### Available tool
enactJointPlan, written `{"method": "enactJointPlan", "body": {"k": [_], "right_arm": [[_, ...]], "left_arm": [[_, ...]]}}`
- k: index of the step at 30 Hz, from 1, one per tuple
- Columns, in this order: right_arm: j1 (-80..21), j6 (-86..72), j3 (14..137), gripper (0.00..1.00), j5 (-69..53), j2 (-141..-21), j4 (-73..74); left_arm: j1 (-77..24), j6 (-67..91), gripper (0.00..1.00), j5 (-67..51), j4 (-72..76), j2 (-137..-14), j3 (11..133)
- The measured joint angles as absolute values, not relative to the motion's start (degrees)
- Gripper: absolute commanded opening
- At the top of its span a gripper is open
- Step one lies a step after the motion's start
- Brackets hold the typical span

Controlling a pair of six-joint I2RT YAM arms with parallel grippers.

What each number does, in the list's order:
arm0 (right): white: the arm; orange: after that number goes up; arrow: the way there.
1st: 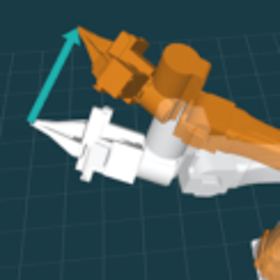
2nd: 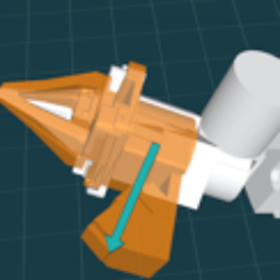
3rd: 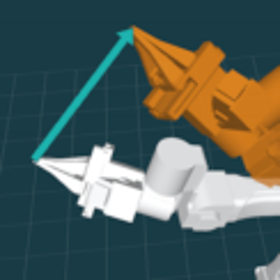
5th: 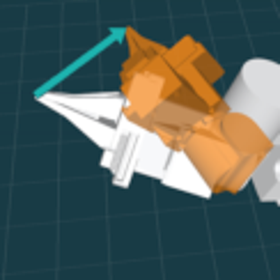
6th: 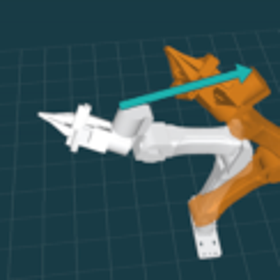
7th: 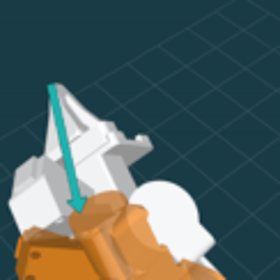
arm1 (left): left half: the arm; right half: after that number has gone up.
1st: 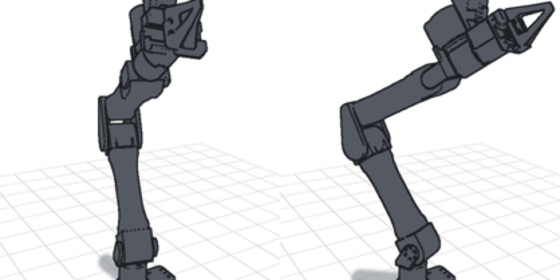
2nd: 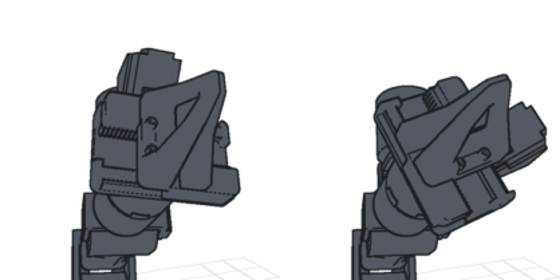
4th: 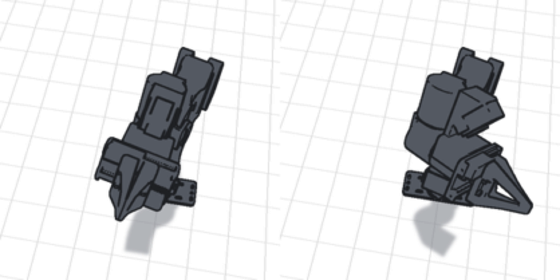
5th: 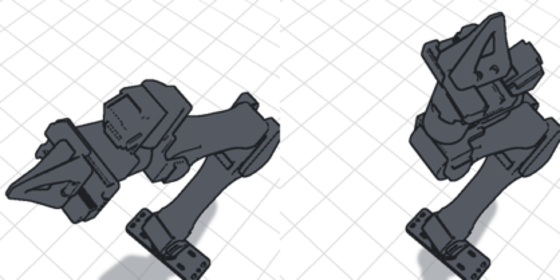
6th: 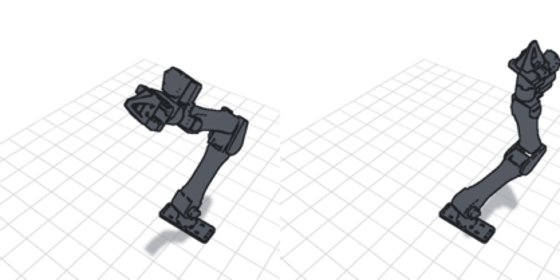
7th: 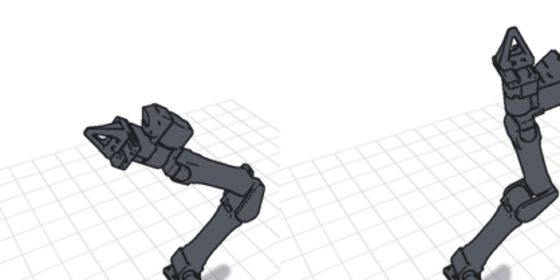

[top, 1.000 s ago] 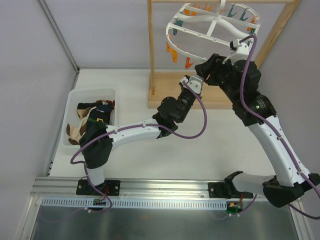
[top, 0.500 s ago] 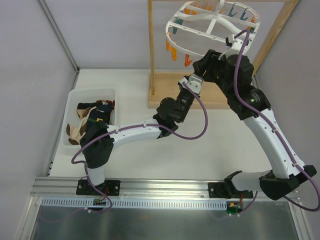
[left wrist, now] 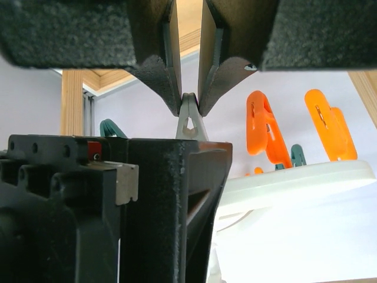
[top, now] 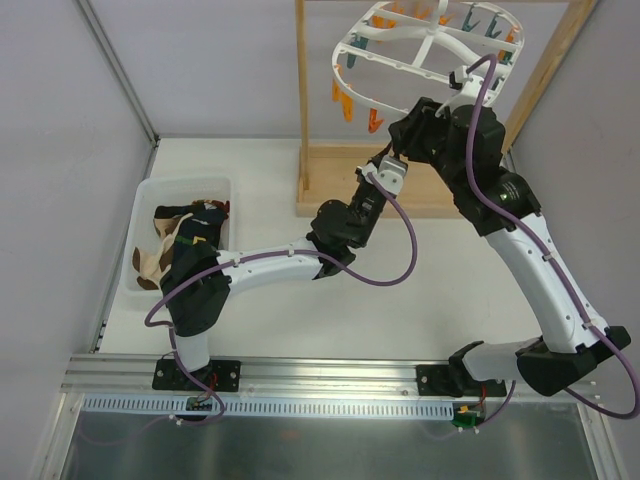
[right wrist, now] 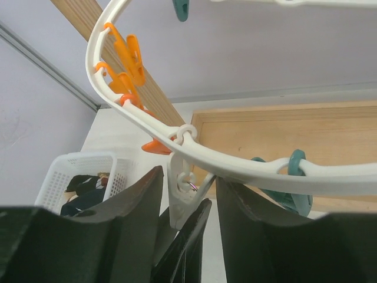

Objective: Clip the socks to the hanger
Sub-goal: Open the clamp at the hanger.

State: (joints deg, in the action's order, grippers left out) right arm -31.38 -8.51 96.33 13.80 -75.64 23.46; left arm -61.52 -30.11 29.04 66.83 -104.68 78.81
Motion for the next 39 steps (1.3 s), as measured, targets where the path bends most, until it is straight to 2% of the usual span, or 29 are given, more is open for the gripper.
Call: {"method": "enactJointPlan", "body": {"k": [3,4,10,12,13,17,26,34,39], "right_arm": [[-31.4,-8.5,96.4,0.40,14.0,-75.6,23.5],[-31.4,-8.4,96.4,0.33,14.1,-75.7,23.5],[-31.4,-8.3,96.4,0.14,14.1,-75.8,23.8],[-31.4,-8.3,96.4,0.11,14.0,-75.8,23.9],[-31.4,-8.2,96.4,0.10,13.9,-75.8,23.9],[-31.4,-7.6,95.3,0.09,13.5,-75.4,23.3],[-30.0,-6.3,92.7,0.07,9.5,-74.2,18.5],[-27.8,-6.5,90.3,0.07,3.8,-72.6,16.0],[-26.8,-6.9,89.3,0.06,2.0,-71.7,15.4]], "left_arm": [[-61.5,-30.7,0.00,29.0,67.1,-104.7,78.8],[-61.5,-30.9,0.00,29.0,67.2,-104.7,78.8],[-61.5,-31.3,0.01,28.7,68.4,-104.7,77.7],[-61.5,-31.3,0.04,28.6,68.8,-104.7,77.4],[-61.5,-31.1,0.11,28.6,69.1,-104.7,77.3],[-61.5,-29.1,0.26,28.4,69.5,-104.3,76.2],[-59.4,-10.3,0.46,17.4,57.3,-94.8,68.7],[-46.5,12.8,0.47,1.3,55.0,-87.5,65.2],[-45.0,19.6,0.47,-7.1,54.4,-88.6,65.2]]}}
